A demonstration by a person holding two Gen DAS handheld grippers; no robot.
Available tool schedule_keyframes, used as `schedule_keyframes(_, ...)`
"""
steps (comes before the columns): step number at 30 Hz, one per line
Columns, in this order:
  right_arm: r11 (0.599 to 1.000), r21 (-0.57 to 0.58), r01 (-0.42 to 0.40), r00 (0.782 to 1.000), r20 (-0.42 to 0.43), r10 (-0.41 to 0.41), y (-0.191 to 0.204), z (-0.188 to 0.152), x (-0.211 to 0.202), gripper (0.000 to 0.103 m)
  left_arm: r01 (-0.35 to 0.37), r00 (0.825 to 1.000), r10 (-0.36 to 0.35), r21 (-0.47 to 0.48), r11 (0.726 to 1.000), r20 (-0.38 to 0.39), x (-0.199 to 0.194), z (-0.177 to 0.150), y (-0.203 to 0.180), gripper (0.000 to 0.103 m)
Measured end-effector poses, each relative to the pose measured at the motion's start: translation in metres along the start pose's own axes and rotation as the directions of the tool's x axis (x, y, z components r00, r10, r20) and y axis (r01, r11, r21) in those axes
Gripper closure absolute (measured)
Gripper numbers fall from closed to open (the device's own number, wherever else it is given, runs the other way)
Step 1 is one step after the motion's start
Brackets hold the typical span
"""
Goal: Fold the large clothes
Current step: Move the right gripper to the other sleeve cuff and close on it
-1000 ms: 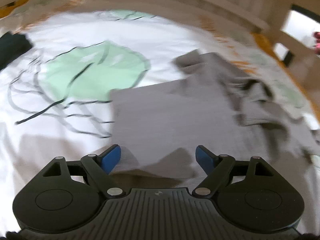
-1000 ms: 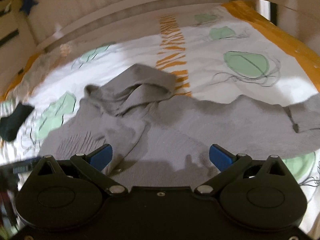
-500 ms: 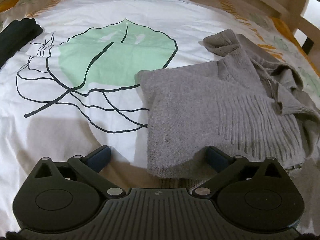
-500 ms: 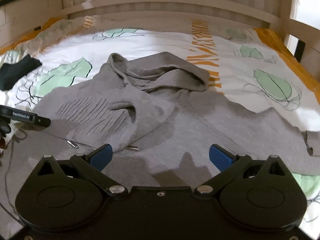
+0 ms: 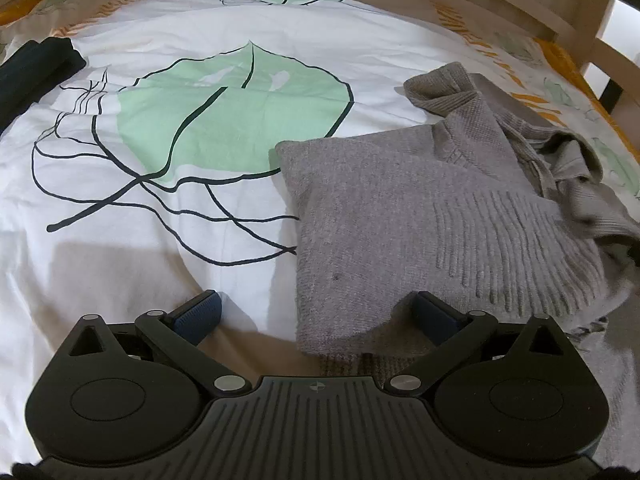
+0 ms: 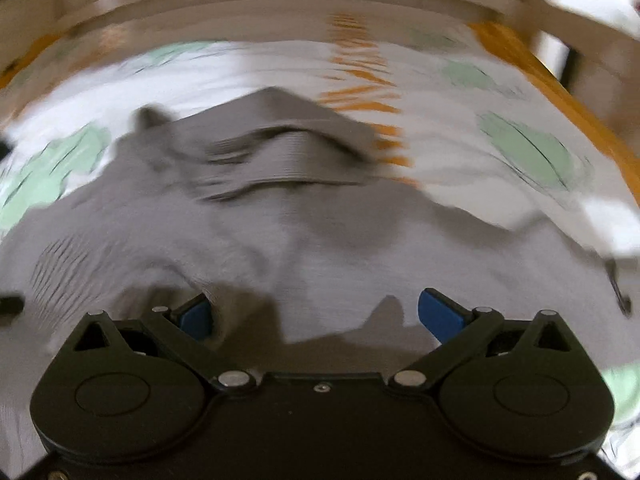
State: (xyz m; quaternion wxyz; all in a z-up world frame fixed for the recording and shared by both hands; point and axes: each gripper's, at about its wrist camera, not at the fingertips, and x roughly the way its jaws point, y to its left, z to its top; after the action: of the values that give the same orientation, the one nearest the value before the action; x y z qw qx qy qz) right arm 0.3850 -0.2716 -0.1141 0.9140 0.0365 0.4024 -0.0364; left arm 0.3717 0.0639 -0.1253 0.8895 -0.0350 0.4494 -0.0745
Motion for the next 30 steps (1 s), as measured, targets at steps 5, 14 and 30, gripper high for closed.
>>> schedule_keyframes(5, 0.988, 0.153, 0.004, 0.999, -0.038, 0.002, -0.053, -0.010, -0.002, 0.001, -0.001, 1.000, 0.001, 0.000, 1.000, 0.002, 0.000, 0.000, 0.000, 0.000)
schedule_keyframes(14, 0.979, 0.194, 0.055, 0.998, -0.012, -0.054, -0.083, -0.015, -0.019, 0.001, -0.005, 1.000, 0.005, -0.001, 1.000, 0.008, -0.001, 0.000, 0.000, 0.000)
schedule_keyframes(30, 0.991, 0.124, -0.045, 0.999, -0.013, 0.047, -0.106, -0.027, -0.028, 0.001, 0.012, 0.993, -0.009, -0.021, 1.000, 0.116, -0.049, 0.016, -0.029, 0.001)
